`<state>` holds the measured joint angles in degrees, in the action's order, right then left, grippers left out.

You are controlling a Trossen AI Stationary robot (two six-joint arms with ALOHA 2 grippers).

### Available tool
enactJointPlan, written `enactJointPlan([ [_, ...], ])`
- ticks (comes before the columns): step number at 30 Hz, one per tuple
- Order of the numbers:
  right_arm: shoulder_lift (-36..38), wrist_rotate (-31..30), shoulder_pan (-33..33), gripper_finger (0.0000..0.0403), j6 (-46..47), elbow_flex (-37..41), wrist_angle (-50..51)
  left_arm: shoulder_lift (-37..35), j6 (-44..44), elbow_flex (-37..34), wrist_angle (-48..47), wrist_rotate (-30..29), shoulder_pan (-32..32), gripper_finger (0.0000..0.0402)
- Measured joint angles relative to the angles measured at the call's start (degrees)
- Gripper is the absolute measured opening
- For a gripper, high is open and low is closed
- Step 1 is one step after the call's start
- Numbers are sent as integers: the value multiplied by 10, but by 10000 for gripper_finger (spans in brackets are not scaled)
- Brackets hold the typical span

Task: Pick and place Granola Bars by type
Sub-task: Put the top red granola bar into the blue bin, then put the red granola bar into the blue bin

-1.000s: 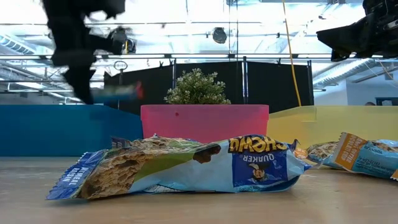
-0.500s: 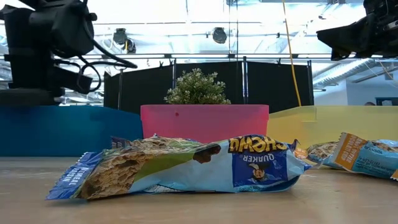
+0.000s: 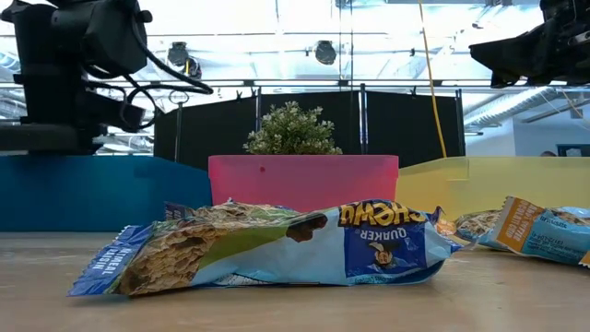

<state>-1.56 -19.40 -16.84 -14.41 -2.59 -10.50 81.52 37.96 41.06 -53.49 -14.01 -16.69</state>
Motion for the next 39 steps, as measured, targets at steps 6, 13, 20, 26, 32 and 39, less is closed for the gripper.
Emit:
enactJointPlan([
  [6, 0, 0, 0, 0, -2, 0, 0, 0, -47, 76, -43, 5, -3, 296],
  [13, 0, 0, 0, 0, -15, 0, 0, -1, 20, 201, -38, 59, -41, 320],
  [20, 0, 0, 0, 0, -15, 0, 0, -1, 125, 213, 107, 49, -174, 322],
  [26, 0, 0, 0, 0, -15, 0, -4, 42, 219, 212, 144, 6, -285, 322],
  [32, 0, 0, 0, 0, -15, 0, -18, 142, 216, 219, 246, 25, -334, 322],
  [39, 0, 0, 0, 0, -14, 0, -19, 264, 242, 304, 173, 82, -348, 322],
])
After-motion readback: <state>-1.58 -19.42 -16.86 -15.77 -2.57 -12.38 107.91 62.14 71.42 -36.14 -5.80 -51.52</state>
